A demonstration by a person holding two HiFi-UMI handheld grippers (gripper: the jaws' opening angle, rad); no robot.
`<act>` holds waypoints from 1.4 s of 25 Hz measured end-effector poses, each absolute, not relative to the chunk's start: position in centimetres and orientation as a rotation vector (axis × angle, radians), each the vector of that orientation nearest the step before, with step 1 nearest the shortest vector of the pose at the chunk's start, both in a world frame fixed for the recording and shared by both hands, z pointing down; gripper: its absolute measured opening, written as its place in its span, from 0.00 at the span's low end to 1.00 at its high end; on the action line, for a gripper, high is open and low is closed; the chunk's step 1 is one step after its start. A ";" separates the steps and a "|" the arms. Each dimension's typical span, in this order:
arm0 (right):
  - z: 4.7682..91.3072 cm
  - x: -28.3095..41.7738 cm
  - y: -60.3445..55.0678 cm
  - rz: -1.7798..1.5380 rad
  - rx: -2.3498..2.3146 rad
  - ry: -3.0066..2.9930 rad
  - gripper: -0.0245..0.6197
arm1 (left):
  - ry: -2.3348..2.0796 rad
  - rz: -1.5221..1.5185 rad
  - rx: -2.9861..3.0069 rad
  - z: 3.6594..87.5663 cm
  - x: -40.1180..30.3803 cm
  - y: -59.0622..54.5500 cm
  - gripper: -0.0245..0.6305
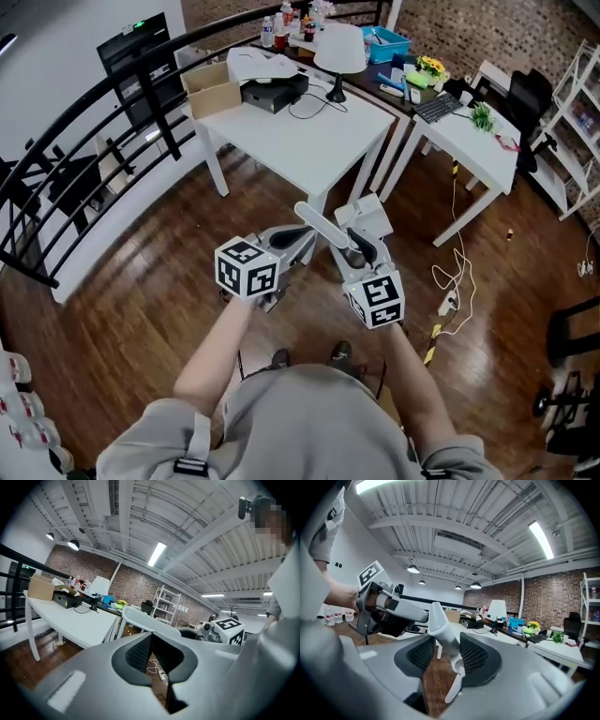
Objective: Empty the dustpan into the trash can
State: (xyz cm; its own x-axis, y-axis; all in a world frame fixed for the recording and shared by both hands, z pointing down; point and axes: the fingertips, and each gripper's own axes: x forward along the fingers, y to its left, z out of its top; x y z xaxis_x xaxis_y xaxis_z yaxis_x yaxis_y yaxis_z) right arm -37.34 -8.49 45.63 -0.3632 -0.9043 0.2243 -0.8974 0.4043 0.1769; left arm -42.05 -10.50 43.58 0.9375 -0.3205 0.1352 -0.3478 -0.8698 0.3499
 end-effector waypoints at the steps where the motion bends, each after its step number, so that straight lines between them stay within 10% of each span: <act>1: 45.7 -37.1 -8.4 -0.025 1.594 -2.370 0.27 | -0.458 0.107 2.727 43.5 -41.8 -10.1 0.04; 35: 41.8 -30.0 -11.9 -0.086 1.752 -2.316 0.23 | -0.375 0.145 2.686 45.3 -37.4 -10.6 0.04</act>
State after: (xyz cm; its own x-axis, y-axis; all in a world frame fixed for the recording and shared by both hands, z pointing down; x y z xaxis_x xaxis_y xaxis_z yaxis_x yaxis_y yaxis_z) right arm -29.98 -11.90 41.75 -0.2550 -0.9550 0.1516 -0.9412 0.2811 0.1876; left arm -37.39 -10.61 45.30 0.9581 -0.2392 0.1578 -0.2832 -0.8742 0.3945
